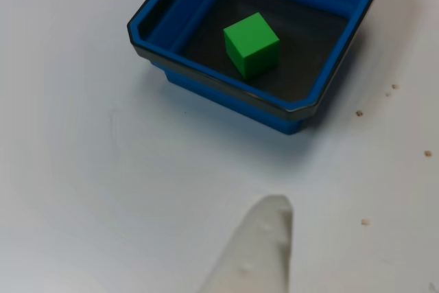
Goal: Pick up green cube and drop it in the blue box
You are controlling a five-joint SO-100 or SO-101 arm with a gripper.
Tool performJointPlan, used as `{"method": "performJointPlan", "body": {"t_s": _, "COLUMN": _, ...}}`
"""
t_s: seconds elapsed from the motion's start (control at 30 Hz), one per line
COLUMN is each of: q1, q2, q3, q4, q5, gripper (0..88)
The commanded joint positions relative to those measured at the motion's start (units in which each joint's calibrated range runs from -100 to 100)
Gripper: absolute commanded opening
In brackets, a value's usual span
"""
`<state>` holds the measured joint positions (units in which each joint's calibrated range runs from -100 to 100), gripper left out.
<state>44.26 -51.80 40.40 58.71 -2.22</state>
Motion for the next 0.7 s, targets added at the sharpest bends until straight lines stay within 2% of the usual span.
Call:
{"method": "performJointPlan", "body": {"t_s": 0.0, "q1": -0.4, "q2": -6.7, "q3": 5.3, "q4": -0.3, "q5": -0.1, "gripper": 25.9}}
{"method": "performJointPlan", "body": {"t_s": 0.23, "q1": -0.2, "q2": -16.8, "q3": 13.5, "q4": -0.3, "q5": 0.1, "gripper": 14.7}}
{"method": "performJointPlan", "body": {"t_s": 0.67, "q1": -0.3, "q2": -32.0, "q3": 28.3, "q4": -0.4, "q5": 0.1, "gripper": 2.1}}
